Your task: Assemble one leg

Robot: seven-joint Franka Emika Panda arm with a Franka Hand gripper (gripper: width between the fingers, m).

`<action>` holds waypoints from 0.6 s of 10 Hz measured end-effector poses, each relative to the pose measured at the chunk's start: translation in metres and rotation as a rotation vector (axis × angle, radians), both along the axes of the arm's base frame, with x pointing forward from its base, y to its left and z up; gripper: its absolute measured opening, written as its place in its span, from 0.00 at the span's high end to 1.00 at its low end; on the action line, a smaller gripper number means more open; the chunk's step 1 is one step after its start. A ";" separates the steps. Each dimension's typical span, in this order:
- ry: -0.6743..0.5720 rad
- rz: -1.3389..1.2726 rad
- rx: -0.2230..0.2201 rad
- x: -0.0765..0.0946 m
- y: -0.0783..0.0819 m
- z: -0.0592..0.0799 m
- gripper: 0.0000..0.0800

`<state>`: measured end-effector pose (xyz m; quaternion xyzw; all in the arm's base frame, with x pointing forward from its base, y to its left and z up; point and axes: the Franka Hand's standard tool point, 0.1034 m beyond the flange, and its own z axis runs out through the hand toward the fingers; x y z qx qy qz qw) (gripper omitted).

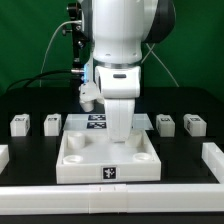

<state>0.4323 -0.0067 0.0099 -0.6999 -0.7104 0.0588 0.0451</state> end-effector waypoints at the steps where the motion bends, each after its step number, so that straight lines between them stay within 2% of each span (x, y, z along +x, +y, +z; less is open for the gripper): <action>1: -0.010 0.000 0.001 0.002 0.000 0.001 0.91; 6: -0.017 0.000 0.002 0.004 0.000 0.001 0.91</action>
Offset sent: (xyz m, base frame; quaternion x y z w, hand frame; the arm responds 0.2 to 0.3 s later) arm 0.0000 0.0000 0.0000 0.0000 0.0000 0.0000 1.0000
